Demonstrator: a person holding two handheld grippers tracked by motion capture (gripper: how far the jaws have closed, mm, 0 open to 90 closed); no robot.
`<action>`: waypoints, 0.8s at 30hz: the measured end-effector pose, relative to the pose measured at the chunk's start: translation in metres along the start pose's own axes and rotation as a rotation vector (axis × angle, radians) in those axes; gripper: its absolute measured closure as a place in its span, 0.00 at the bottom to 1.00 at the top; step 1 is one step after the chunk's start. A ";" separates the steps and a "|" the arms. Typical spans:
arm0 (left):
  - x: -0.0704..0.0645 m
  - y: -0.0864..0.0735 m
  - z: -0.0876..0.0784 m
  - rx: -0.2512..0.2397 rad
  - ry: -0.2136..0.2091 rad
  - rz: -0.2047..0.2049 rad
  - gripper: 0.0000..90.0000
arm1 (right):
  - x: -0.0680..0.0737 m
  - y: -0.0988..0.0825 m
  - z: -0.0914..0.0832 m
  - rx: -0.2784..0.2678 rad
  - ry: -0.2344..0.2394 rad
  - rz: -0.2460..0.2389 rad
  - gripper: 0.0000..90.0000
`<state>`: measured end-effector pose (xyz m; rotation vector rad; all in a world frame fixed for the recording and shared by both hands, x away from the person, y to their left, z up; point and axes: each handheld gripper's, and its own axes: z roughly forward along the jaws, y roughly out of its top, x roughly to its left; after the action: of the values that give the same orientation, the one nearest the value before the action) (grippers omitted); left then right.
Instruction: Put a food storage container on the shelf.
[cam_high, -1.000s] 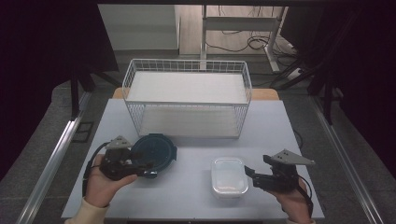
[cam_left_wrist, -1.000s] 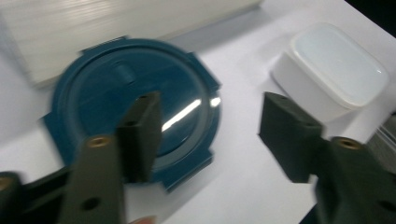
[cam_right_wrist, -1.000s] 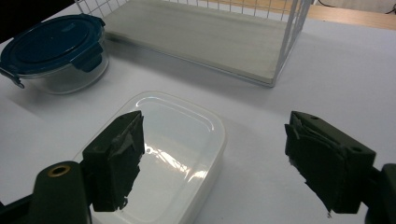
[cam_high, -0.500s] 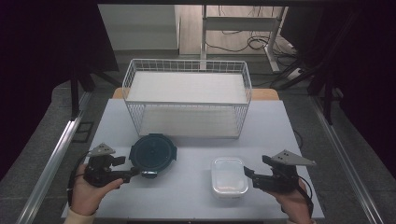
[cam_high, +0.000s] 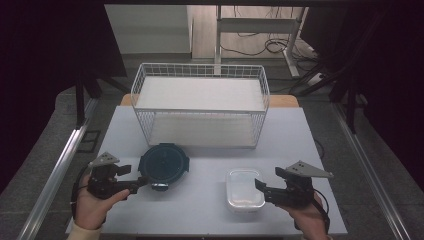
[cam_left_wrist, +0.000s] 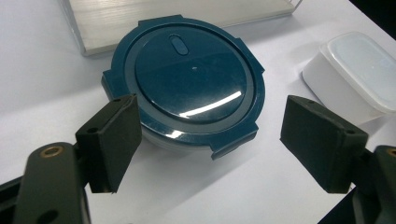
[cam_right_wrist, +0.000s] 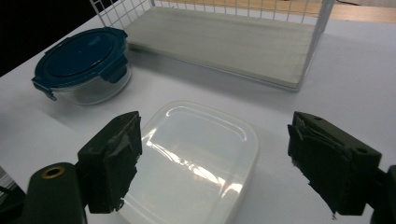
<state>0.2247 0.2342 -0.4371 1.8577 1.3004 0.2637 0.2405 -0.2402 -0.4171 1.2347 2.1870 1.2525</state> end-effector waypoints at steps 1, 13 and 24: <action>0.000 0.000 0.000 0.000 0.000 0.000 0.22 | 0.000 0.000 0.000 0.000 0.000 0.000 0.19; 0.010 0.004 0.005 0.000 -0.026 -0.023 0.18 | 0.032 0.011 0.003 -0.007 0.032 0.007 0.17; 0.015 0.004 0.004 -0.006 -0.036 -0.044 0.17 | 0.071 0.029 0.024 -0.010 0.106 0.005 0.15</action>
<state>0.2372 0.2446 -0.4409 1.8189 1.3125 0.2098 0.2309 -0.1629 -0.3977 1.1957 2.2494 1.3575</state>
